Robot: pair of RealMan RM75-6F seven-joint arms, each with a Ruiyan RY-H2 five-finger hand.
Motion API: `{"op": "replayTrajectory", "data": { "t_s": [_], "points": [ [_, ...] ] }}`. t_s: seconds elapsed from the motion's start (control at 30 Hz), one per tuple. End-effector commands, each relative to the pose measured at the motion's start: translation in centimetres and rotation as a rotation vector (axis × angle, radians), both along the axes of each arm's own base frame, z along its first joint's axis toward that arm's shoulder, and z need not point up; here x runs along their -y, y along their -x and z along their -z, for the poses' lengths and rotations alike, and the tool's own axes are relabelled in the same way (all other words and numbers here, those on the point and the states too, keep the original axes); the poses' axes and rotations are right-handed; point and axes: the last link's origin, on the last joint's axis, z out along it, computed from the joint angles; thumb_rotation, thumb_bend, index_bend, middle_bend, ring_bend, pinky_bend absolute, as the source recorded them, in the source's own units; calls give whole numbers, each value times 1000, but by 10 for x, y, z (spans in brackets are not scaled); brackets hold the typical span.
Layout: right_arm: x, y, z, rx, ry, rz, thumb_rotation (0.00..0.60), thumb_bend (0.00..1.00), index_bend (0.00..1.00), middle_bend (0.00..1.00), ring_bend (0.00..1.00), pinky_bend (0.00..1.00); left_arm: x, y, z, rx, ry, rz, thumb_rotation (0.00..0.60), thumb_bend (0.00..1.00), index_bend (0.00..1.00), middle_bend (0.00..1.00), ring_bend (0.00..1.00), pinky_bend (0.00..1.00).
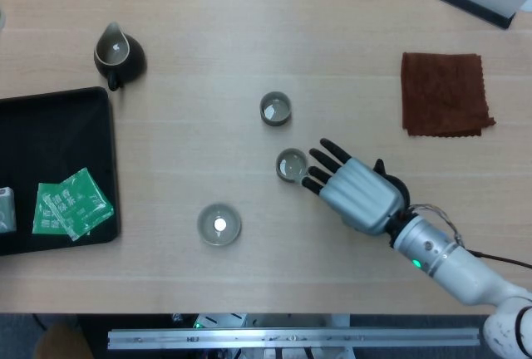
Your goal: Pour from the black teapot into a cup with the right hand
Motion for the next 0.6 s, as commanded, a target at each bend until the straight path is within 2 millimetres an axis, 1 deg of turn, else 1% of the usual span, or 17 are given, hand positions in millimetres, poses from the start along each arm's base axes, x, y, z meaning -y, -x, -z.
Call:
{"op": "replayTrajectory", "data": {
  "t_s": [0.03, 0.37, 0.6],
  "points": [
    [-1, 8, -8, -2, 13, 14, 600, 0, 190, 311, 112, 91, 0, 0, 1, 0, 3, 1, 600, 380, 132, 180, 8, 45],
    [0, 26, -40, 14, 84, 45, 600, 0, 190, 311, 112, 92, -5, -4, 6, 1, 19, 17, 600, 380, 132, 180, 7, 45],
    [-4, 40, -58, 17, 121, 80, 600, 0, 190, 311, 112, 91, -7, -5, 8, 2, 31, 23, 600, 380, 132, 180, 7, 45]
  ]
}}
